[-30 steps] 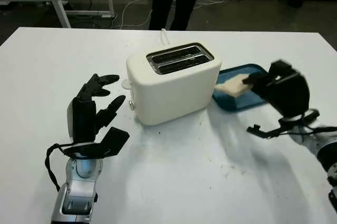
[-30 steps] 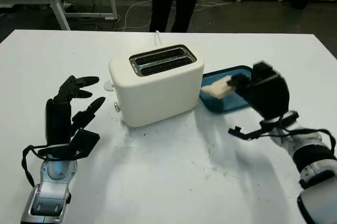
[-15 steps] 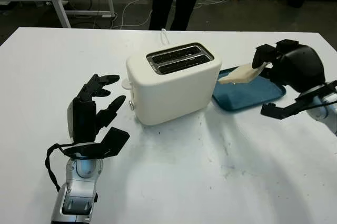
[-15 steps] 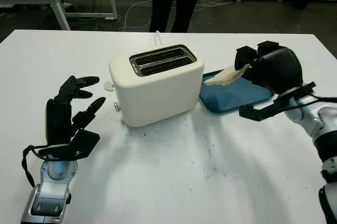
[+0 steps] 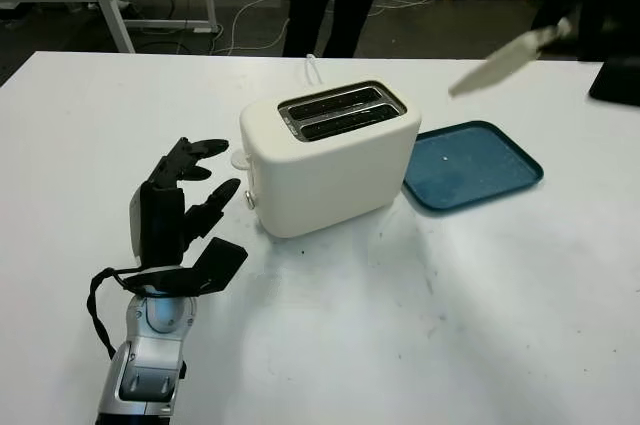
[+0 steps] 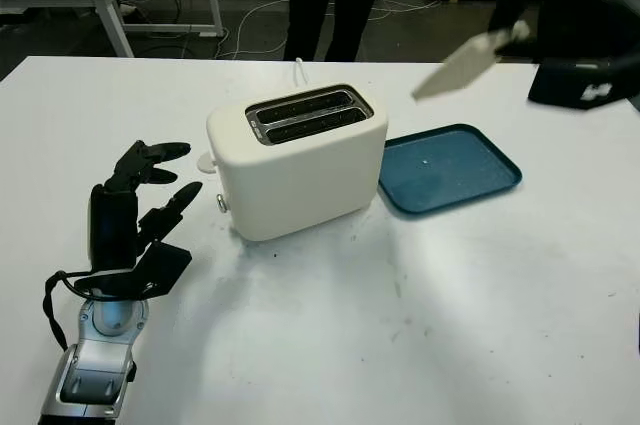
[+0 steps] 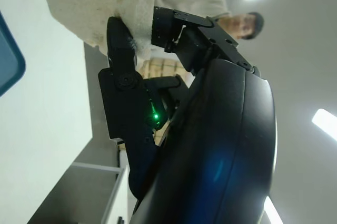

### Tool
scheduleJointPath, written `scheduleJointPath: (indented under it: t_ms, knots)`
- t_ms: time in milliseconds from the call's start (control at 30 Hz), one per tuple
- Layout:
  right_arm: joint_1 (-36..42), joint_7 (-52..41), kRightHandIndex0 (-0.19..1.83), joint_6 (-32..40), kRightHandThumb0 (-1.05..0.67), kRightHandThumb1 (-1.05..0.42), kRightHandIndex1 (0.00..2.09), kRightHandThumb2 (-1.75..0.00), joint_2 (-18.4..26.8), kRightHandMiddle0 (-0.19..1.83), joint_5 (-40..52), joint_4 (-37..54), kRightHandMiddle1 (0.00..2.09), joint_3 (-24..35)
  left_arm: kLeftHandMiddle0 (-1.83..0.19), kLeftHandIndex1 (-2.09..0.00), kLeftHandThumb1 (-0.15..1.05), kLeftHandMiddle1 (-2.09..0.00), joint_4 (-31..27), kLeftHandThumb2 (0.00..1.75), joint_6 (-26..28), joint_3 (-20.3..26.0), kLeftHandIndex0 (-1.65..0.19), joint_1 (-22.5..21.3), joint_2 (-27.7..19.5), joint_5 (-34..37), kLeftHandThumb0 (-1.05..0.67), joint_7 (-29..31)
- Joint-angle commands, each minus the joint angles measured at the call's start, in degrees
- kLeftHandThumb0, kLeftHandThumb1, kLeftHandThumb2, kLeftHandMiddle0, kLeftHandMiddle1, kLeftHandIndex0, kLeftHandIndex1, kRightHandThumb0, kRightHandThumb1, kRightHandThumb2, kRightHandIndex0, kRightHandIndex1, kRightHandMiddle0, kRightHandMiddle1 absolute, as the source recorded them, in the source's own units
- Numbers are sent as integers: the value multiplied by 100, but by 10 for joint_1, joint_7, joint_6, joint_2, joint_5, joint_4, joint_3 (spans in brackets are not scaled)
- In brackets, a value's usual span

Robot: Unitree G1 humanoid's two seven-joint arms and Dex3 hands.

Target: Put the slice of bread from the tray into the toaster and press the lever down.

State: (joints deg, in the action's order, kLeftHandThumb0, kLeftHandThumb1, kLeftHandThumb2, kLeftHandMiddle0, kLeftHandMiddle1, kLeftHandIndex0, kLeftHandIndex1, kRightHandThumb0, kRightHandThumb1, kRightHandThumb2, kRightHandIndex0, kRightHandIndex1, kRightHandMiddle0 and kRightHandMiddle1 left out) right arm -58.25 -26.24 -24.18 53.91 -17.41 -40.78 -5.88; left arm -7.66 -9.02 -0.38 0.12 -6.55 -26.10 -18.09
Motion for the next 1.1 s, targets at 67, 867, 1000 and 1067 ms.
scheduleJointPath:
  t_ms: [67, 867, 1000, 1067]
  knots:
    - [-48, -57, 73, 89, -47, -92, 175, -19, -14, 66, 13, 53, 157, 5, -40, -81, 92, -130, 4, 5, -2, -4, -47, -10, -2, -3, -38, 2]
    - [-172, -200, 94, 342, -19, -92, 175, -18, -172, 70, -9, 95, 173, -65, -37, -88, 92, -136, 8, 6, 0, -10, -42, -13, 6, -4, -39, -6]
    - [-173, -206, 89, 354, -22, -92, 175, -20, -186, 69, -32, 99, 174, -90, -37, -89, 92, -136, 5, 6, 2, -11, -41, -10, 7, -3, -39, -5]
    - [-171, -202, 87, 346, -21, -92, 175, -19, -191, 69, -38, 95, 172, -97, -37, -89, 92, -137, 6, 6, -2, -11, -41, -10, 7, -4, -39, -7]
